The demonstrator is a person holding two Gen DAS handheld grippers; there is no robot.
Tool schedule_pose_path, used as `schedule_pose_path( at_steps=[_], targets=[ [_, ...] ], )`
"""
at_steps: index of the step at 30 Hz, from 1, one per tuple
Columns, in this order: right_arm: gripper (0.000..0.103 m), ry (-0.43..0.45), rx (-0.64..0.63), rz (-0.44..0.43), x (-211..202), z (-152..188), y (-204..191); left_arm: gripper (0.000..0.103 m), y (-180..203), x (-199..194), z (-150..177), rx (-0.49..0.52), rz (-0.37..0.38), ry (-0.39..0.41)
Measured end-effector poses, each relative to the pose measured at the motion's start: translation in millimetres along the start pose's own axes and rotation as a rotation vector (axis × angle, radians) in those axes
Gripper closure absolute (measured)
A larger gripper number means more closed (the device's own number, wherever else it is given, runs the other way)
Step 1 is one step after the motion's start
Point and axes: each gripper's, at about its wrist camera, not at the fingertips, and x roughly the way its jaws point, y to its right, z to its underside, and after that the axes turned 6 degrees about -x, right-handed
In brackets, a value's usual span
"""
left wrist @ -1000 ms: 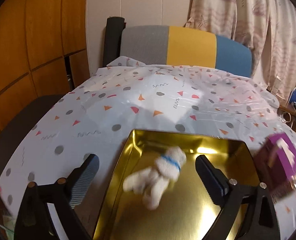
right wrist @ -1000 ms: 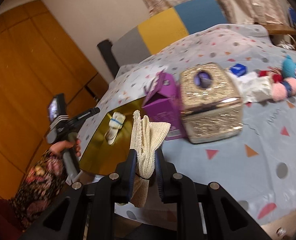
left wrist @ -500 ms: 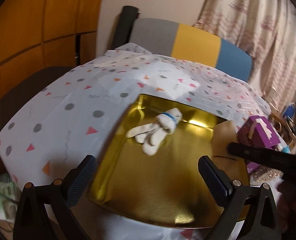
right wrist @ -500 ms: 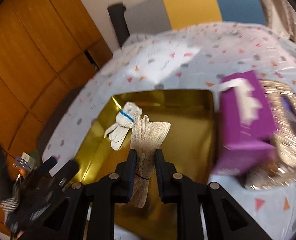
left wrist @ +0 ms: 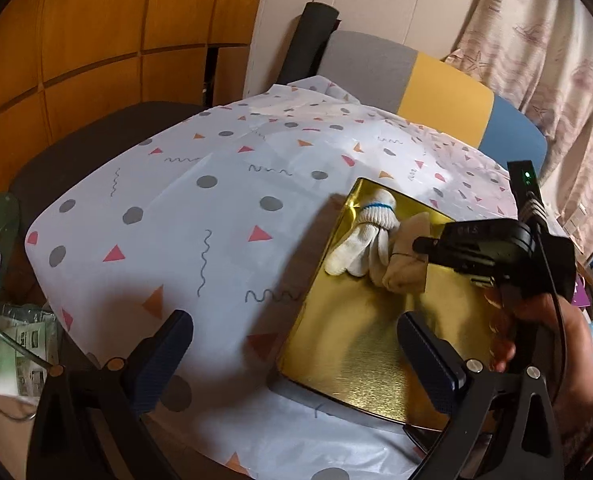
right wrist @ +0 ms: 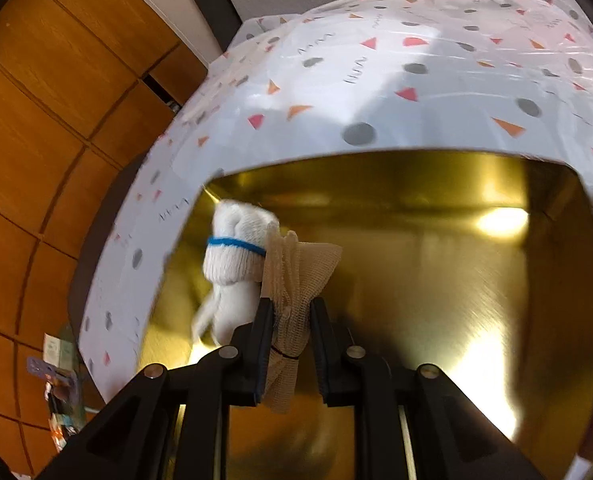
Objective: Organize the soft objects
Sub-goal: 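Lower the cream knitted glove into the tray beside the sock, open right tool, then reach the right tool back to the pile and grasp the pink fuzzy sock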
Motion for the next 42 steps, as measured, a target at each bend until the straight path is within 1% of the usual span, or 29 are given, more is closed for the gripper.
schedule_pose_path(
  at_steps=[1, 3, 4, 5, 6, 9, 11, 13, 17, 19, 21, 23, 25, 27, 29, 31, 32, 34, 37, 39, 42],
  targets=[
    [0.084, -0.002, -0.007, 0.015, 3.0, -3.2, -0.9, 0.0, -0.5, 1.2, 0.3, -0.003, -0.001, -0.006],
    [0.08, 0.013, -0.022, 0.049, 3.3, -8.2, -0.2, 0.0, -0.7, 2.7, 1.8, -0.016, 0.006, -0.012],
    [0.074, 0.016, -0.034, 0.066, 2.2, -9.4, 0.1, 0.0, 0.2, 4.1, 2.6, -0.015, 0.008, -0.019],
    [0.07, 0.015, -0.053, 0.119, -2.2, -10.0, 0.3, 0.0, 1.1, 5.4, 3.6, -0.014, 0.008, -0.026],
    [0.07, 0.022, -0.062, 0.147, -6.2, -9.8, 0.7, 0.0, 2.3, 6.2, 5.0, -0.016, 0.01, -0.032],
    [0.069, 0.063, -0.089, 0.126, -32.2, -4.8, 0.6, 0.0, 8.1, 6.9, 7.5, -0.016, 0.024, -0.045],
    [0.069, 0.095, -0.094, 0.132, -58.4, 1.5, -1.4, 0.0, 11.7, 5.5, 8.3, -0.019, 0.037, -0.047],
    [0.069, 0.146, -0.101, 0.092, -88.8, 10.1, -5.1, 0.0, 17.5, 3.6, 9.8, -0.017, 0.065, -0.058],
    [0.069, 0.248, -0.142, 0.039, -146.0, 30.6, -15.6, 0.0, 38.2, -3.7, 16.7, 0.006, 0.148, -0.078],
    [0.069, 0.315, -0.151, 0.041, -183.2, 48.9, -9.0, 0.0, 49.5, -8.9, 21.0, 0.028, 0.191, -0.078],
    [0.068, 0.363, -0.139, 0.061, -207.3, 64.1, 2.0, 0.0, 66.1, -16.1, 27.5, 0.064, 0.248, -0.076],
    [0.067, 0.395, -0.102, 0.1, -228.8, 83.3, 24.4, 0.0, 83.1, -21.4, 34.8, 0.102, 0.297, -0.083],
    [0.067, 0.411, -0.055, 0.147, -244.9, 99.3, 48.6, 0.0, 104.3, -27.3, 45.2, 0.157, 0.337, -0.096],
    [0.067, 0.422, 0.003, 0.174, -260.0, 115.8, 76.0, 0.0, 121.8, -32.8, 54.6, 0.196, 0.372, -0.107],
    [0.067, 0.436, 0.084, 0.208, -275.4, 136.0, 108.1, 0.0, 138.4, -37.1, 63.9, 0.231, 0.396, -0.118],
    [0.067, 0.429, 0.164, 0.242, -283.5, 153.8, 141.5, 0.0, 155.8, -40.2, 74.2, 0.267, 0.423, -0.137],
    [0.067, 0.425, 0.196, 0.253, -285.1, 159.6, 154.7, 0.0, 164.3, -41.7, 79.3, 0.286, 0.43, -0.146],
    [0.067, 0.412, 0.314, 0.286, -288.0, 182.1, 196.7, 0.0, 179.9, -44.3, 89.5, 0.322, 0.443, -0.161],
    [0.067, 0.383, 0.45, 0.33, -284.1, 207.3, 249.8, 0.0, 201.7, -47.4, 103.1, 0.373, 0.459, -0.18],
    [0.067, 0.362, 0.505, 0.331, -285.2, 219.9, 280.1, 0.0, 214.5, -48.3, 111.7, 0.411, 0.47, -0.191],
    [0.065, 0.347, 0.577, 0.34, -285.3, 219.9, 319.0, 0.0, 232.0, -49.5, 120.9, 0.446, 0.485, -0.203]
  ],
)
